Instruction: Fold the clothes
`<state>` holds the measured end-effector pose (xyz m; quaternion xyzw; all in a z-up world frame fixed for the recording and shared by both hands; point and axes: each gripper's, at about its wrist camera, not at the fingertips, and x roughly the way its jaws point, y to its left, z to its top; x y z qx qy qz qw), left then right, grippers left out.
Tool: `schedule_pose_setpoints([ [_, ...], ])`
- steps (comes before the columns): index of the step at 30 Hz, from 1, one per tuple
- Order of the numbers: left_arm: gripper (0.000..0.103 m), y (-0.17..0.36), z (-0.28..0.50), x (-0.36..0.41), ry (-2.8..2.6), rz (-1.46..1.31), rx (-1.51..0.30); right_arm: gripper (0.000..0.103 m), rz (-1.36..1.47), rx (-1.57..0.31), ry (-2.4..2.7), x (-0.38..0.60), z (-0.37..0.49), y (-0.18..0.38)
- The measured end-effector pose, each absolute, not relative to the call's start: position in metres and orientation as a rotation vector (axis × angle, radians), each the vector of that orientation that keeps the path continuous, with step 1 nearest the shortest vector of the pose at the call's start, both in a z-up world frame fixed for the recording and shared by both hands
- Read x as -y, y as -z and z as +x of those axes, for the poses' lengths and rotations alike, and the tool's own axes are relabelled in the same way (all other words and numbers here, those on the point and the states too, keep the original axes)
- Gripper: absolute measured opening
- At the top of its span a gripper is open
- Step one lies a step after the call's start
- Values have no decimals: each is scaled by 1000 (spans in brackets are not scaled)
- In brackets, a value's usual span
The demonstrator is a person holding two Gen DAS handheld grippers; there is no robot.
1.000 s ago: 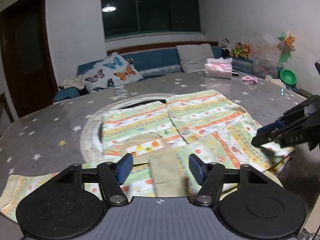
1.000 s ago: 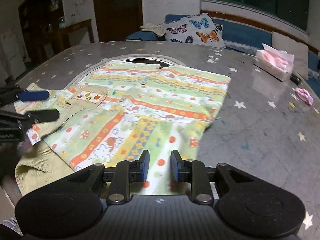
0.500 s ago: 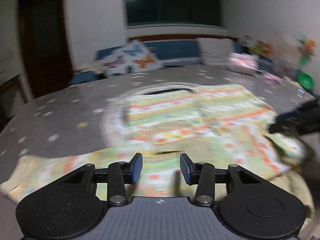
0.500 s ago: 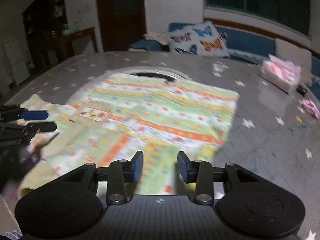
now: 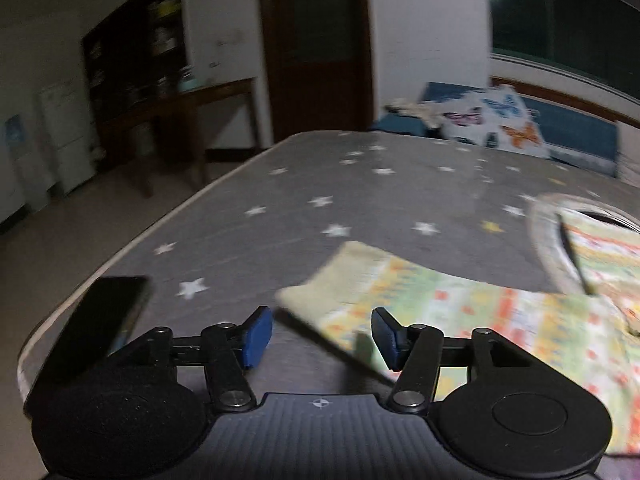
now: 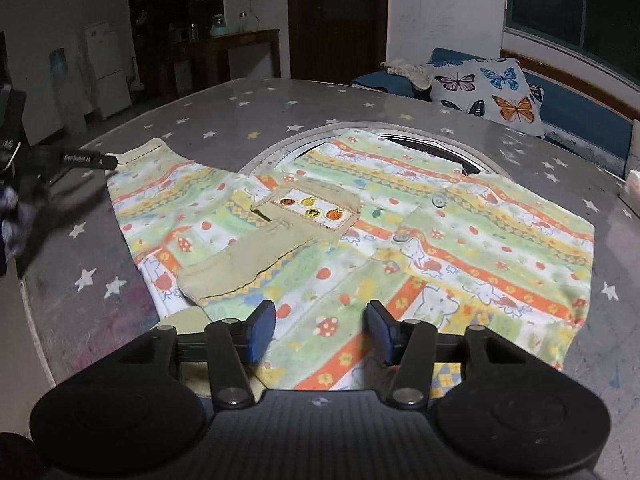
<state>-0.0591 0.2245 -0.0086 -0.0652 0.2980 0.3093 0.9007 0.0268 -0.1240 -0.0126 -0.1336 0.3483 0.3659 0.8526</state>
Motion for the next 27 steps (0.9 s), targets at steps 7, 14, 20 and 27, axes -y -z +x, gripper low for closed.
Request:
schedule_pose_setpoints([
  [7, 57, 16, -52, -246, -645, -203, -644, 52, -280, -729, -767, 125, 24, 10],
  [14, 7, 7, -51, -240, -574, -259, -610, 52, -259, -714, -750, 133, 22, 4],
  [20, 5, -33, -49, -199, -376, -269, -506, 52, -203, -693, -703, 155, 20, -3],
  [27, 4, -79, -31, -110, -24, -236, -424, 53, -136, -677, -622, 190, 20, -6],
])
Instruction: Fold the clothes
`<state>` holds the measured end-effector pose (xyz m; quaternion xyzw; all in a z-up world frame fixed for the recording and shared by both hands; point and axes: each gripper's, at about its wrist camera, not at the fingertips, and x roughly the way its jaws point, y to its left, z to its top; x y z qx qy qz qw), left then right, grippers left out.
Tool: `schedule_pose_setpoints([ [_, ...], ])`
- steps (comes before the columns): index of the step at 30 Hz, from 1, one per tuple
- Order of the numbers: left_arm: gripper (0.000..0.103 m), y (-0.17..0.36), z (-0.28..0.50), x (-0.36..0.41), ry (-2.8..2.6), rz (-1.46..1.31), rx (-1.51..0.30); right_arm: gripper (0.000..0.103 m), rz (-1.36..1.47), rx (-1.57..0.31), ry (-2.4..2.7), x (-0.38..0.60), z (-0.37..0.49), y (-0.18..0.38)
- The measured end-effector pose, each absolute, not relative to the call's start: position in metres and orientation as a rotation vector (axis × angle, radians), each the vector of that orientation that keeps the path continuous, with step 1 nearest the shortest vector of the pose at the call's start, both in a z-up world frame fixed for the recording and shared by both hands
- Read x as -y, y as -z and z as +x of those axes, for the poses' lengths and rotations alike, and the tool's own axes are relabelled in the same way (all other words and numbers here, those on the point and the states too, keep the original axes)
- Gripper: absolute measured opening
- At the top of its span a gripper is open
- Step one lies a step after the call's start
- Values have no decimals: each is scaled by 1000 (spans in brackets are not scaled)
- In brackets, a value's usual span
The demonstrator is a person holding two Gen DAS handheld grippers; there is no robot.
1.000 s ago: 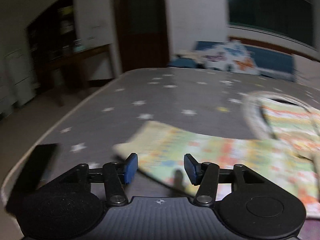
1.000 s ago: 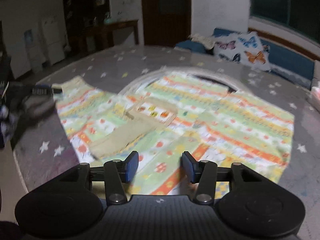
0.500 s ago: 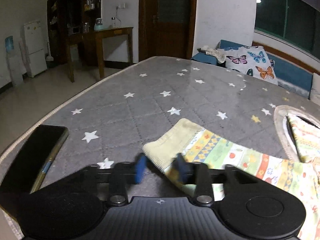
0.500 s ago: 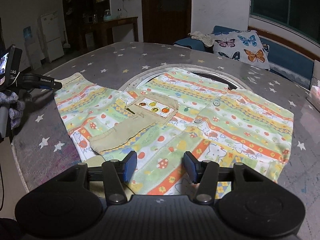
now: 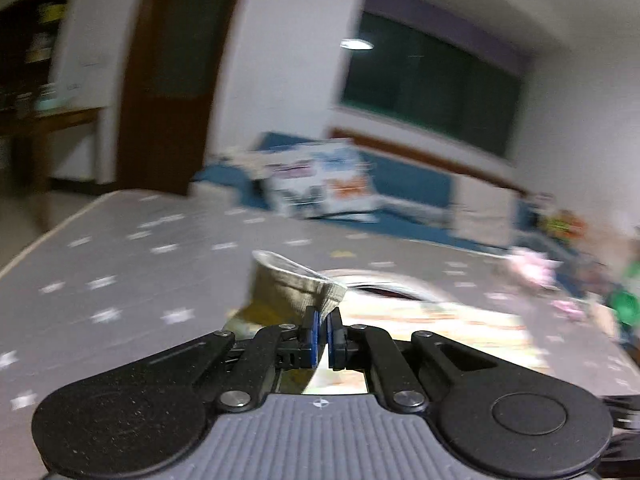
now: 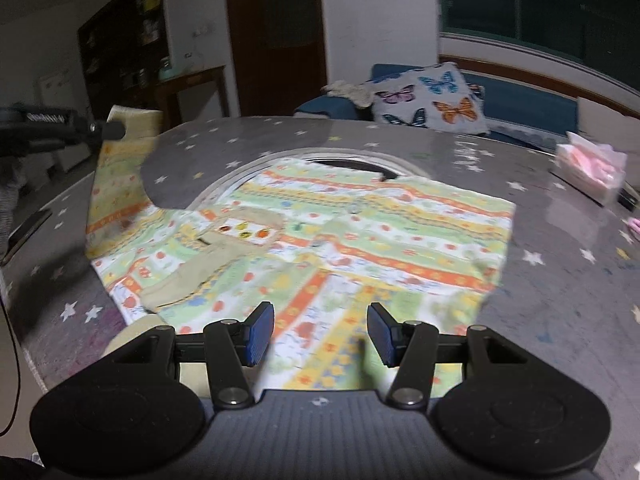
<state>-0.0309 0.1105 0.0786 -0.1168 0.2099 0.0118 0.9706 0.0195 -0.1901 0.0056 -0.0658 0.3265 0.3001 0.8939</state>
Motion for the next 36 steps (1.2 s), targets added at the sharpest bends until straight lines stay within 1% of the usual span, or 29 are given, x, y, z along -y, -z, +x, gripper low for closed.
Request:
schedule_pose_setpoints([
  [4, 4, -91, -21, -51, 181, -200, -405, 53, -103, -665, -577, 212, 19, -7],
  [7, 4, -89, -14, -13, 296, -179, -412, 52, -69, -671, -545, 228, 19, -5],
  [12, 5, -62, -7, 39, 450, -104, -546, 52, -21, -692, -518, 245, 17, 0],
  [15, 7, -46, -7, 52, 495, -55, -620, 52, -11, -695, -504, 253, 17, 1],
  [17, 14, -42, -12, 51, 511, -40, -633, 52, 3, -695, -503, 256, 15, -1],
  [18, 24, -43, -17, 48, 510, -33, -624, 52, 15, -695, -511, 257, 15, -3],
  [19, 38, -44, -21, 43, 505, -27, -614, 52, 27, -695, -519, 258, 15, -4],
  [20, 43, -45, -23, 35, 493, -25, -600, 52, 40, -695, -527, 259, 15, -6],
  [21, 47, -47, -25, 27, 482, -27, -588, 52, 52, -693, -545, 257, 16, -8],
  [24, 49, -51, -28, 3, 443, -35, -563, 51, 76, -696, -570, 249, 18, -11],
  [27, 49, -49, -27, -20, 359, -27, -555, 49, 91, -731, -594, 238, 24, -6],
  [29, 49, -44, -24, -35, 287, -25, -569, 44, 80, -763, -605, 228, 28, 0],
  [32, 49, -33, -20, -54, 197, -19, -593, 41, 54, -808, -599, 215, 31, 14],
  [34, 49, -27, -18, -63, 156, -3, -611, 23, 16, -796, -585, 208, 29, 15],
  [35, 49, -24, -17, -66, 147, 3, -621, 11, 3, -795, -584, 206, 28, 15],
  [36, 49, -21, -18, -69, 141, 9, -629, 9, -10, -796, -581, 203, 28, 13],
])
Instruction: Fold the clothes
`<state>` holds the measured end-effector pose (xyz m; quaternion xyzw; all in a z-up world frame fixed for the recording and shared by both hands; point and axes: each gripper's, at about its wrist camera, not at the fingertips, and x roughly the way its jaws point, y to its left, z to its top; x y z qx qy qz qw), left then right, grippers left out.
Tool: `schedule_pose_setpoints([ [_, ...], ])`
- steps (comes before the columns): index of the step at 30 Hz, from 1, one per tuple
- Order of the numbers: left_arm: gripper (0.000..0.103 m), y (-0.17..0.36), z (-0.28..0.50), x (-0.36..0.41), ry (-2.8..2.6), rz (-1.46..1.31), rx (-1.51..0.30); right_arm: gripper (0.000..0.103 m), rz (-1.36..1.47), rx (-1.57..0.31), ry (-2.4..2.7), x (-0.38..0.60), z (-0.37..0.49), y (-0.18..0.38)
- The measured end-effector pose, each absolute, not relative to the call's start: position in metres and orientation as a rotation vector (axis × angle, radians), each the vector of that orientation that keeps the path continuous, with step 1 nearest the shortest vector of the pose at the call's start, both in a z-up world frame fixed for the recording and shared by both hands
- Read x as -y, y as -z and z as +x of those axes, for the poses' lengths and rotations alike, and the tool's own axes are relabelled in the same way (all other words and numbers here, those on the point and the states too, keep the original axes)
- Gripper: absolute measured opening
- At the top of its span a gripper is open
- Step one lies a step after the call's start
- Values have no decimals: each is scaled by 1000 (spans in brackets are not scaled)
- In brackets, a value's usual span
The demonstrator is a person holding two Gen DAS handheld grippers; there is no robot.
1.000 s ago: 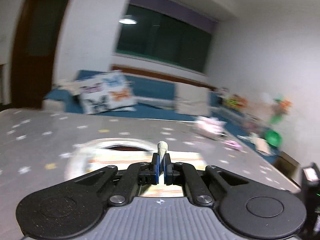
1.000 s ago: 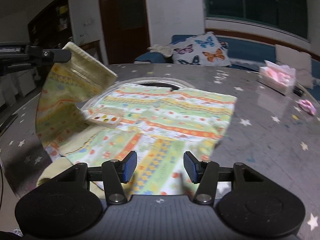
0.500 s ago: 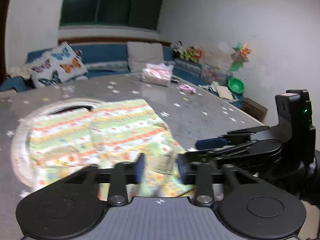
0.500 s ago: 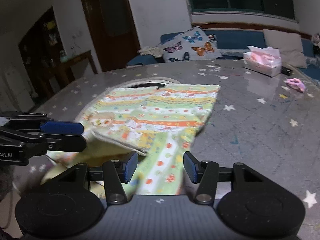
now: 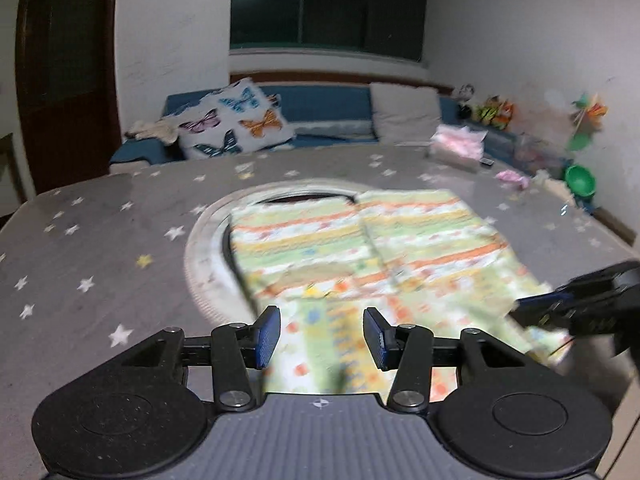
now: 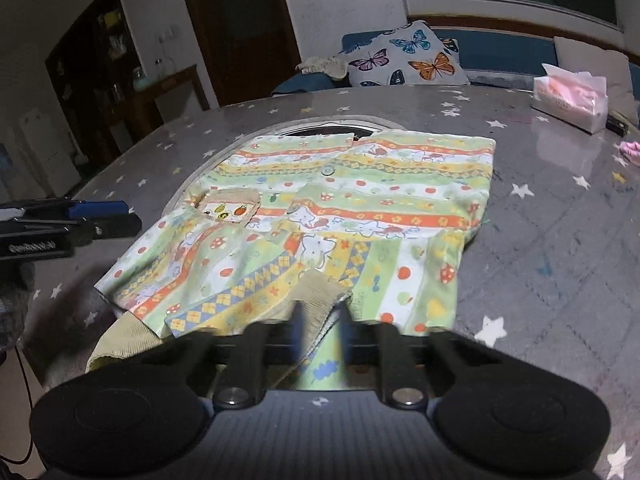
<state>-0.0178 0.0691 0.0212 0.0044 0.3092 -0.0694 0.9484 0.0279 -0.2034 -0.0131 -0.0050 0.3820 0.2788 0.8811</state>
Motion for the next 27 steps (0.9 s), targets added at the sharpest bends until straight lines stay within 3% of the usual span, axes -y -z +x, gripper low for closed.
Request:
schedule_pose_setpoints([
  [7, 49, -2, -20, -69, 139, 104, -657, 6, -201, -650, -513, 196, 29, -14],
  [11, 49, 11, -18, -65, 128, 179, -680, 8, -218, -736, -515, 194, 43, 3],
  [23, 48, 6, -4, -47, 195, 250, -660, 18, -190, -722, -638, 186, 33, 2],
  [27, 48, 13, -17, -39, 227, 354, -625, 34, -247, -732, -693, 185, 16, 10],
])
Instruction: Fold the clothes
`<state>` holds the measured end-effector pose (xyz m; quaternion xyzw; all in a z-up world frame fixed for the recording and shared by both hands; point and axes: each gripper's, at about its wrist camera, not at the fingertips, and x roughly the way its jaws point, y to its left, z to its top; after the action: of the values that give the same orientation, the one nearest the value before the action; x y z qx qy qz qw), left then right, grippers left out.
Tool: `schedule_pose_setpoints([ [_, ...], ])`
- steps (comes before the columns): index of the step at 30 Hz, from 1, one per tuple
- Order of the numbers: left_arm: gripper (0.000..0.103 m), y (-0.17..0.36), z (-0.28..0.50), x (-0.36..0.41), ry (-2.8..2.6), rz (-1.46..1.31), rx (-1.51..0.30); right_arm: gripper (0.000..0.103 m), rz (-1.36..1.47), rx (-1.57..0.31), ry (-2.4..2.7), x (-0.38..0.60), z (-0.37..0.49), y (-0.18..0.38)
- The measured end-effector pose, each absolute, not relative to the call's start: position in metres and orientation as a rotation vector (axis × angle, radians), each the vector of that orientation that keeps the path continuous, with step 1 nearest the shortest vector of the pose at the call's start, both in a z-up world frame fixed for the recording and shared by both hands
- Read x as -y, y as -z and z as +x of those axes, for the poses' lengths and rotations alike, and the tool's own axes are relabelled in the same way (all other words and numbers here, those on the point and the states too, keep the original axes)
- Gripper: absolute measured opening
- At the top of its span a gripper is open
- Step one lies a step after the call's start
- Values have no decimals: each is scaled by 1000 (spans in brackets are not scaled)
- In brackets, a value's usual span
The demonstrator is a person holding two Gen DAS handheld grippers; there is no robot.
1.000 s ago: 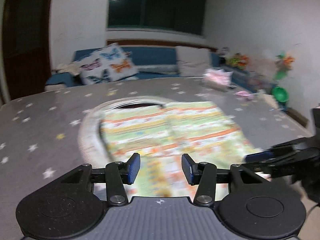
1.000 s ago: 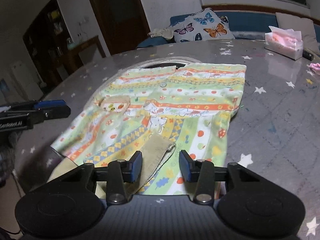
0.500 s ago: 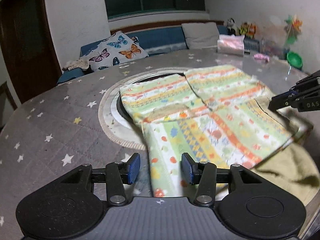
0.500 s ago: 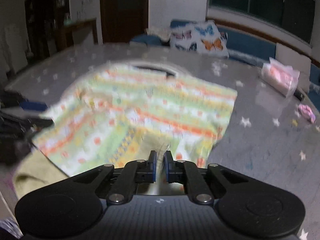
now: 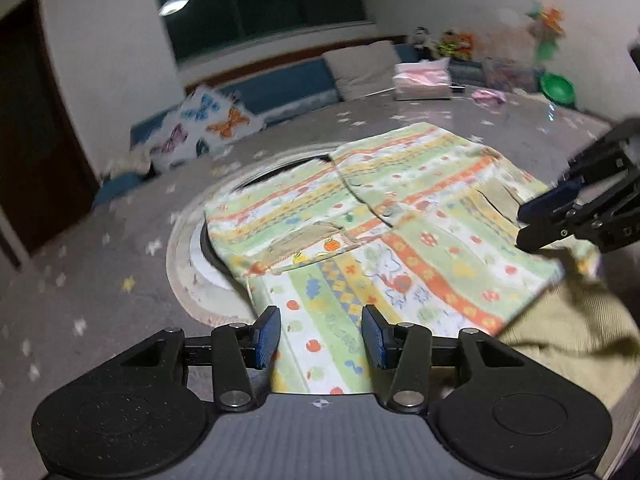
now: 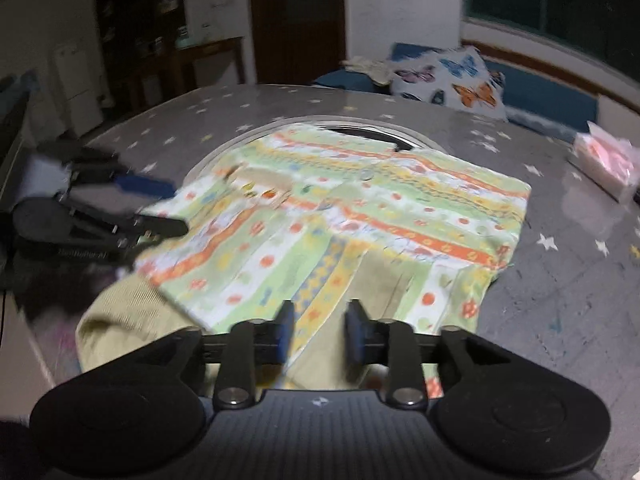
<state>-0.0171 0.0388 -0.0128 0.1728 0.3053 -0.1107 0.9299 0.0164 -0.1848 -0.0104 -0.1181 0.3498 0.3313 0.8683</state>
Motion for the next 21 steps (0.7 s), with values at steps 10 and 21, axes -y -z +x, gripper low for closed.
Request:
schedule_pose_setpoints([
  [10, 55, 13, -79, -15, 376, 654, -514, 34, -355, -719, -740, 191, -15, 7],
  [21, 27, 22, -75, 18, 535, 631, -458, 53, -462, -701, -773, 207, -38, -6],
])
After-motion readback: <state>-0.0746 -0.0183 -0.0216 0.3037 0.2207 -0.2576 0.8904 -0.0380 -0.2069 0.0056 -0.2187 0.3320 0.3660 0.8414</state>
